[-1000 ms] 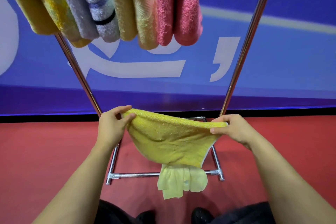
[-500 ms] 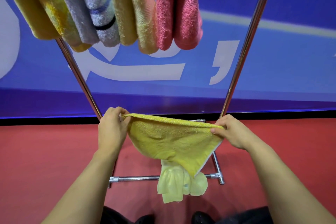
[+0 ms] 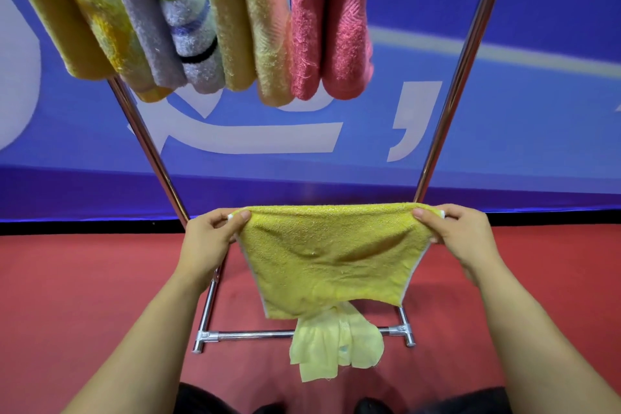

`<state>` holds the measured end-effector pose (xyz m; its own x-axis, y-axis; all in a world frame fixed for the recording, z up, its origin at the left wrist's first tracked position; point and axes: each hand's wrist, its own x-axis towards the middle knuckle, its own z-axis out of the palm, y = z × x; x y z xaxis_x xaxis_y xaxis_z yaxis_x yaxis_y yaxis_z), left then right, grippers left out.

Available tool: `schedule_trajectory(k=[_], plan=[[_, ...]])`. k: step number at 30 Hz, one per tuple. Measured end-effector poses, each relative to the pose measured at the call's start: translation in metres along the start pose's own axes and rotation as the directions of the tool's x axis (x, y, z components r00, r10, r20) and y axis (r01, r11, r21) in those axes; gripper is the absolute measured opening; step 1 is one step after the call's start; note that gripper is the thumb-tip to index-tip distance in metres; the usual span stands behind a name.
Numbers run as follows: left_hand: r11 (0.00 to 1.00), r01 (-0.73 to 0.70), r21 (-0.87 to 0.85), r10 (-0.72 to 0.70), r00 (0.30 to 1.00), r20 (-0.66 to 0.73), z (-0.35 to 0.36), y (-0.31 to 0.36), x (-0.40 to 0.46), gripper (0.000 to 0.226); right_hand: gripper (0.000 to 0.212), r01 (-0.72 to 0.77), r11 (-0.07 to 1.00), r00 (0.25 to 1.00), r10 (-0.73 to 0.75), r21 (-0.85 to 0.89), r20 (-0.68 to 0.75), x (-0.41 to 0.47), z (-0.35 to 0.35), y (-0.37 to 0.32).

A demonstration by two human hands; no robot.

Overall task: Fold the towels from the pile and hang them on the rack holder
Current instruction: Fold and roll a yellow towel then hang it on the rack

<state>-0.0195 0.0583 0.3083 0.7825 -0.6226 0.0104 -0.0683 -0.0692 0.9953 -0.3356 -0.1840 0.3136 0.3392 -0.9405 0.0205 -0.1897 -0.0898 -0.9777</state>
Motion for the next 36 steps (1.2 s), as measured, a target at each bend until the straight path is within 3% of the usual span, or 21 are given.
schedule_trajectory(k=[3, 10, 19, 26, 33, 36], plan=[[1.000, -0.016, -0.006, 0.016, 1.000, -0.007, 0.001, 0.002, 0.000, 0.005, 0.014, -0.042, 0.994, 0.999, 0.041, 0.100, 0.009, 0.004, -0.001, 0.003], [1.000, -0.012, -0.009, 0.011, 0.987, -0.160, -0.006, 0.003, 0.005, 0.017, 0.016, -0.050, 0.989, 0.999, 0.049, 0.140, 0.010, 0.007, 0.000, 0.004], [0.998, -0.034, -0.053, 0.026, 0.987, -0.161, -0.003, 0.004, 0.008, 0.004, 0.009, -0.005, 0.990, 0.999, 0.012, 0.138, -0.052, -0.002, 0.006, -0.010], [0.997, -0.061, -0.039, 0.054, 0.987, -0.151, -0.001, 0.004, 0.006, 0.009, 0.011, -0.028, 0.977, 0.999, 0.037, 0.211, -0.037, -0.003, 0.007, -0.011], [0.994, 0.087, -0.063, -0.098, 0.975, -0.198, 0.001, -0.007, 0.010, 0.015, 0.019, -0.226, 0.939, 0.968, 0.246, 0.257, -0.046, -0.002, 0.016, -0.003], [0.972, 0.166, -0.164, -0.201, 0.953, -0.226, 0.007, -0.005, 0.007, 0.016, 0.022, -0.261, 0.932, 0.954, 0.288, 0.253, -0.079, -0.004, 0.026, -0.005]])
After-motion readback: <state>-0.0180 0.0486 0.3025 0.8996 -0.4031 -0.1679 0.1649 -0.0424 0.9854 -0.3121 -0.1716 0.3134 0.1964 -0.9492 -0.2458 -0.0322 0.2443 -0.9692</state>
